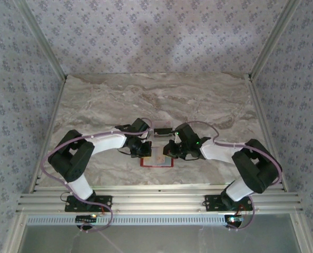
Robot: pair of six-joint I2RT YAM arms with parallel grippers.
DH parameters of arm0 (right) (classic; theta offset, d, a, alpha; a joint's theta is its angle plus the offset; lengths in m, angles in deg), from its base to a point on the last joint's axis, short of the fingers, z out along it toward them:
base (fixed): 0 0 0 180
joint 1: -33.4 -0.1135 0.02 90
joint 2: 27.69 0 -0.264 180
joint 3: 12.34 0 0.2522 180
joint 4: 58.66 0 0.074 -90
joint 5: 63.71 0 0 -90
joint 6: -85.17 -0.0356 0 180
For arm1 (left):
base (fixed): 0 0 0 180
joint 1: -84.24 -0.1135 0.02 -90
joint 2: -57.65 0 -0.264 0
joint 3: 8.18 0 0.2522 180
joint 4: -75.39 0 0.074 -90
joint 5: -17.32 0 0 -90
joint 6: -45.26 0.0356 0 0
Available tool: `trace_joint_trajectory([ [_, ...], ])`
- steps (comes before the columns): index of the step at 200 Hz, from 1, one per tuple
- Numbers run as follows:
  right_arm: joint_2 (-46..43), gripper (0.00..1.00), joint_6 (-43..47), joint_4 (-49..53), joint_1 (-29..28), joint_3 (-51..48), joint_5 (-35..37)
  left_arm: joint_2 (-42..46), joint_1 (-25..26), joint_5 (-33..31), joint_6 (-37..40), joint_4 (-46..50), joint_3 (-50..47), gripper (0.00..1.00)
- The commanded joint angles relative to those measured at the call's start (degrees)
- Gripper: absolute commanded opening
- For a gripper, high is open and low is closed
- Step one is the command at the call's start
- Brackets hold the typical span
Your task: Take the credit cards out of the card holder
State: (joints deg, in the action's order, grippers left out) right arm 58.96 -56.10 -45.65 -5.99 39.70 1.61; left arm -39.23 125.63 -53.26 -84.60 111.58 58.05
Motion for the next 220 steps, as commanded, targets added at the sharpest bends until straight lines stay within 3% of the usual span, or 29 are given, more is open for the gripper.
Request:
trace_joint_trajectory([
  [1, -2.46, 0.07, 3.95, 9.89, -0.03, 2.84, 4.09, -0.57, 0.25, -3.14, 1.18, 4.16, -0.72, 0.06],
  [59, -4.29, 0.04, 14.67, 22.37, 0.53, 11.38, 5.79, 4.51, 0.26, -4.14, 0.62, 5.64, 0.43, 0.1],
  [98, -3.1, 0.0, 36.81, 38.12, 1.08, 23.35, 9.9, 8.1, 0.16, -6.01, 0.0, 5.77, 0.33, 0.13],
  [122, -1.23, 0.02, 51.43, 42.41, 1.82, 28.83, 10.26, 10.15, -0.13, -6.98, -0.07, 4.91, -0.7, 0.14],
  [133, 0.16, 0.02, 63.19, 44.87, 1.78, 32.64, 10.55, 11.44, -0.42, -7.15, -0.27, 3.36, -2.01, 0.15],
  [171, 6.42, 0.0, 89.25, 52.98, 1.44, 41.36, 16.1, 14.08, -2.29, -8.21, -0.54, 1.29, -5.4, 0.16],
  [220, 15.38, 0.0, 107.98, 58.84, 3.06, 52.94, 19.23, 15.79, -4.44, -7.93, -0.34, 0.96, -8.72, 0.16],
])
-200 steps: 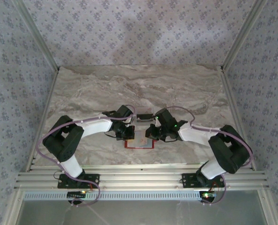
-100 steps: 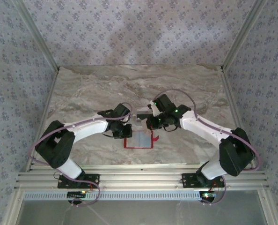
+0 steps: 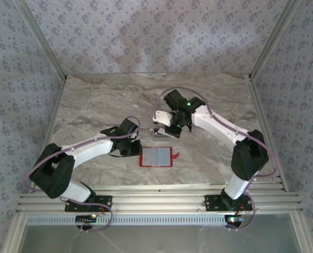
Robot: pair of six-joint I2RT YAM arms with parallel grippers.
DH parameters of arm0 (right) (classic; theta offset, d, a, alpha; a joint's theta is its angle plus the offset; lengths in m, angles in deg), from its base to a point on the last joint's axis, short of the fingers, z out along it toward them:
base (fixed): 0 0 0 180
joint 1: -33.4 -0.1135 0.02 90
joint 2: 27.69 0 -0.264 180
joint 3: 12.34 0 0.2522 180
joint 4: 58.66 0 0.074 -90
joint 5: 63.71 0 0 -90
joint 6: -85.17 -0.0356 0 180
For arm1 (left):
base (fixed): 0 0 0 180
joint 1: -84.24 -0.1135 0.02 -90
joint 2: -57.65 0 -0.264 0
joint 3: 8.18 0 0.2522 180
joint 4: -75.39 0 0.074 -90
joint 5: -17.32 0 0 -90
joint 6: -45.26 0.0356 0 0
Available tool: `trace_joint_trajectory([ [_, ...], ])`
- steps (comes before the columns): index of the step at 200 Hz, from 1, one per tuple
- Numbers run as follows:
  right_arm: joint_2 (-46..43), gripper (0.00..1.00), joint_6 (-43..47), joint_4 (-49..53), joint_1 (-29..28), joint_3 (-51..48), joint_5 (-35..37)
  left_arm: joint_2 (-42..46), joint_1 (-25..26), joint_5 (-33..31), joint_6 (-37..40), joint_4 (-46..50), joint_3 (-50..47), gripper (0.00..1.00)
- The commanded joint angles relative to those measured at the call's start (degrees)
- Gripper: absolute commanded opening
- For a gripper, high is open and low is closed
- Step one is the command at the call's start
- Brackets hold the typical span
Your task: Take the credit cards out of the card holder
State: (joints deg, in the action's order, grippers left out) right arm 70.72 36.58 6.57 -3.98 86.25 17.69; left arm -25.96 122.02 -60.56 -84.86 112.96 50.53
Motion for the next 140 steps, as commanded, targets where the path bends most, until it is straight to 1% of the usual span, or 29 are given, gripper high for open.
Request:
trace_joint_trajectory([
  [1, 3.84, 0.0, 15.56, 6.8, 1.07, 6.65, 3.19, 2.55, -0.85, -0.62, -0.06, -0.42, -1.28, 0.16],
  [41, 11.78, 0.0, 22.54, 13.33, 2.05, 17.91, 3.88, 3.38, -2.03, -0.24, 0.2, -0.94, -2.56, 0.17],
  [76, 18.4, 0.0, 24.06, 18.04, 2.62, 27.16, 4.62, 2.89, -2.77, 0.35, 0.37, -0.96, -2.42, 0.17],
  [117, 23.92, 0.0, 24.62, 20.41, 2.76, 33.23, 4.08, 2.67, -3.33, 0.6, 0.48, -0.61, -2.5, 0.17],
  [140, 25.71, 0.0, 24.67, 19.93, 2.77, 33.64, 4.51, 2.67, -3.72, 0.62, 0.63, -0.44, -2.69, 0.17],
])
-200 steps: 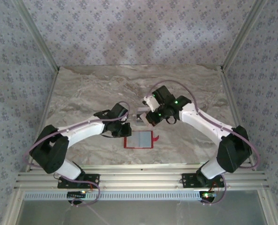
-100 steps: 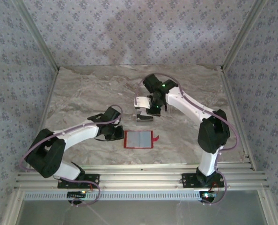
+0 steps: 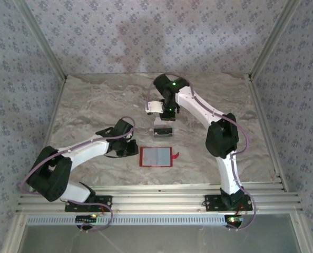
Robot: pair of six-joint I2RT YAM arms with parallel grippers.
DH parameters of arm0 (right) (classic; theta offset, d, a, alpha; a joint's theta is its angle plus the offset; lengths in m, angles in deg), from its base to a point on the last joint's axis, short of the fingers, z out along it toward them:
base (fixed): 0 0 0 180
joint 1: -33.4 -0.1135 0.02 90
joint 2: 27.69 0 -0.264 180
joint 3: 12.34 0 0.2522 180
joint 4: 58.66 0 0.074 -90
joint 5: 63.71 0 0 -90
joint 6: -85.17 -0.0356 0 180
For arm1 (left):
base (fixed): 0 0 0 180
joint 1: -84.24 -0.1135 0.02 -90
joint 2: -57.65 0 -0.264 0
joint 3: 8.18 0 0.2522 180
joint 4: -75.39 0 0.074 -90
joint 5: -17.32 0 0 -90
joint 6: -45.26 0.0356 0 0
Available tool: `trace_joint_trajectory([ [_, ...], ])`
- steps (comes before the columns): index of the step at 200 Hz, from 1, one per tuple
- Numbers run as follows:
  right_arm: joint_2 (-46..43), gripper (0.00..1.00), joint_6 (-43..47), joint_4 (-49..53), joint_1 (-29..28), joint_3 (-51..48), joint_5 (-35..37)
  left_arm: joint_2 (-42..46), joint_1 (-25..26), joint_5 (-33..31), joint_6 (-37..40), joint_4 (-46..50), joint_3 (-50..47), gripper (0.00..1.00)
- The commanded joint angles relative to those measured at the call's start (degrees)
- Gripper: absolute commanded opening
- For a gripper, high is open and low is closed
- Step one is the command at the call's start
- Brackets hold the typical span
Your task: Take the credit cards out of the card holder
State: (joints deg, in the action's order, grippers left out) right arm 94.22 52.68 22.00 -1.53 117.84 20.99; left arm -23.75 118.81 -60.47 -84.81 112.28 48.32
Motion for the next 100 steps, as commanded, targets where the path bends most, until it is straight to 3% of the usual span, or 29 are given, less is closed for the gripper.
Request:
trace_joint_trajectory([
  [1, 2.29, 0.0, 8.57, 4.49, 0.31, 2.06, 1.23, 0.46, -0.49, 0.49, 0.6, 0.24, -0.48, 0.17],
  [84, 6.74, 0.0, 8.53, 4.13, -0.3, 1.01, -1.11, -0.17, -1.39, 0.97, 1.23, 1.01, -0.14, 0.17],
  [100, 6.77, 0.15, 8.54, 3.49, -0.39, 1.39, -1.05, -0.33, -1.42, 1.19, 1.31, 1.03, 0.05, 0.17],
])
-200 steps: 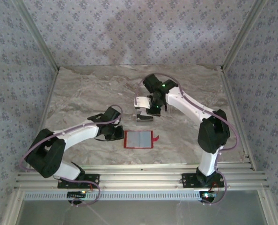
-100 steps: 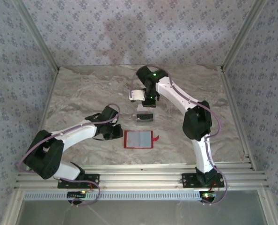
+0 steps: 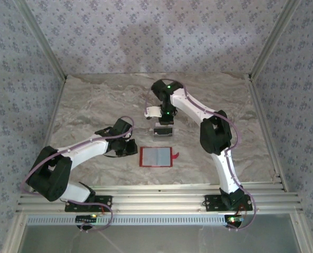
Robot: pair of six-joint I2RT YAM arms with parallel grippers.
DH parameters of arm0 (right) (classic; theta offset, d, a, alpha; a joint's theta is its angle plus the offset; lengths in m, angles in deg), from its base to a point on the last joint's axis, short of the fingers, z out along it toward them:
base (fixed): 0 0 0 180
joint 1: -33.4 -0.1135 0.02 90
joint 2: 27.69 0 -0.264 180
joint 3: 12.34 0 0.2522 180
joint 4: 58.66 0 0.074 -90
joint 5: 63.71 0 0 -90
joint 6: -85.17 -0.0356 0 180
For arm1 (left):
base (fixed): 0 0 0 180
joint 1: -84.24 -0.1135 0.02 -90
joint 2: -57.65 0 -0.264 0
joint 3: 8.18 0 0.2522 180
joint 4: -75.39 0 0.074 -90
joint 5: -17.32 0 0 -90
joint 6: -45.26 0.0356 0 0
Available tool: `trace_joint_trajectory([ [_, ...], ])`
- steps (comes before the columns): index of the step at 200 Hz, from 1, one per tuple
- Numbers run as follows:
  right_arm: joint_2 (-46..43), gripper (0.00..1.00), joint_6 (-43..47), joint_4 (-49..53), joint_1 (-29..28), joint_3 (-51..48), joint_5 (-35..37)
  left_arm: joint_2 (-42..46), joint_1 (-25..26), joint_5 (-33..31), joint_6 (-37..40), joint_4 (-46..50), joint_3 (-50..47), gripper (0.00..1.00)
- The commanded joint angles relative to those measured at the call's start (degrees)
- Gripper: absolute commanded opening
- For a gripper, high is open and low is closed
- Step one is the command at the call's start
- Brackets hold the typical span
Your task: Take the credit cards out of the card holder
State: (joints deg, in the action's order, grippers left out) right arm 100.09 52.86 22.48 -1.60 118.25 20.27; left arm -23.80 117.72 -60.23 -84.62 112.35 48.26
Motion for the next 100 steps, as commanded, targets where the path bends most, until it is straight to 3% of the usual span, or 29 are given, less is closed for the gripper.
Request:
trace_joint_trajectory([
  [1, 0.84, 0.15, 8.34, 2.93, -0.33, 1.05, -0.32, -0.33, -0.29, 0.98, 1.12, 0.92, 0.12, 0.17],
  [31, -2.09, 0.29, 5.96, -0.95, 0.2, 1.82, 1.01, -0.47, -0.33, 1.05, 1.03, 0.93, 0.47, 0.17],
  [100, -16.95, 0.32, -4.33, -17.12, 0.02, -12.03, 3.58, -2.36, -0.26, 3.84, 1.2, -0.21, 1.09, 0.17],
])
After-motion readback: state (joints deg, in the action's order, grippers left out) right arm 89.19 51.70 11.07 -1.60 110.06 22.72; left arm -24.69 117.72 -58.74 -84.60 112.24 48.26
